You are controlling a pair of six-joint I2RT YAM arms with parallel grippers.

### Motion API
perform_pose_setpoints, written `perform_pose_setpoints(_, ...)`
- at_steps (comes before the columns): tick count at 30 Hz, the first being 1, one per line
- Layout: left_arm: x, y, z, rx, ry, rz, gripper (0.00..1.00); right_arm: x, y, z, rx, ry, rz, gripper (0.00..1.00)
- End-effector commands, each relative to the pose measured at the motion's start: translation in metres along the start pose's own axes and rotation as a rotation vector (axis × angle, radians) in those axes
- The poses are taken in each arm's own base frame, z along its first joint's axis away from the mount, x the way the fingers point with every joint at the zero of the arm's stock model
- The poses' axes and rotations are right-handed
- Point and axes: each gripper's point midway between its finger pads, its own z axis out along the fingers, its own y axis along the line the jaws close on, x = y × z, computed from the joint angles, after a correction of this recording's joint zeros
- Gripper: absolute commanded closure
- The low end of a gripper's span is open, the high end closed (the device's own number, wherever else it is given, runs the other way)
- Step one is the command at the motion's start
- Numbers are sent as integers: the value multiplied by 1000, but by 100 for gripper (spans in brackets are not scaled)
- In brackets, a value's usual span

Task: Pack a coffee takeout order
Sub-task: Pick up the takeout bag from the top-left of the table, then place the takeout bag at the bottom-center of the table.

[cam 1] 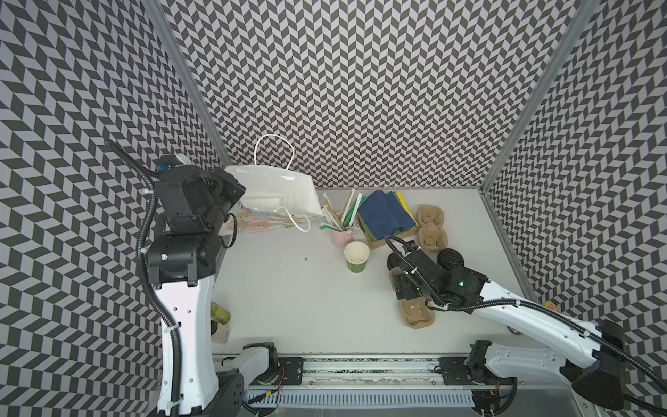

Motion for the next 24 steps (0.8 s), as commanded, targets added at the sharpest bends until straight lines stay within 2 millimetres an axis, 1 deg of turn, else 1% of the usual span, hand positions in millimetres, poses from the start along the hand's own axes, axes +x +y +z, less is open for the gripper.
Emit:
perform_pose_setpoints(1, 17, 1, -24, 51, 38, -27, 100, -12, 3, -8, -12, -45, 24, 14)
perform_pose_setpoints(4, 44, 1, -39, 120, 121, -43, 100, -16, 5, -12, -23, -54, 30, 14)
perform_pose_setpoints(6, 57, 2, -50, 156, 149, -52, 100, -20, 5, -16, -27, -64, 33, 14)
perform_pose_setpoints(7, 62, 3, -55, 158, 155, -57, 100, -21, 5, -18, -27, -68, 33, 14)
perform_pose_setpoints(10, 69, 5, -70, 156, 173, -53, 100, -25, 3, -21, -10, -76, 29, 15)
perform_pose_setpoints(13, 89, 10, -82, 175, 235, -70, 100, -25, 1, -22, 3, -74, 23, 14)
perform_pose_setpoints(16, 118, 23, -85, 174, 318, -94, 100, -26, 2, -21, 1, -73, 23, 15)
perform_pose_setpoints(18, 146, 26, -81, 194, 412, -112, 100, -25, 2, -20, 0, -68, 22, 14)
perform_pose_setpoints(20, 166, 28, -79, 211, 490, -124, 100, -25, 2, -19, 8, -63, 21, 14)
perform_pose_setpoints(24, 174, 30, -81, 179, 528, -103, 100, -20, -3, -15, 36, -47, 19, 14)
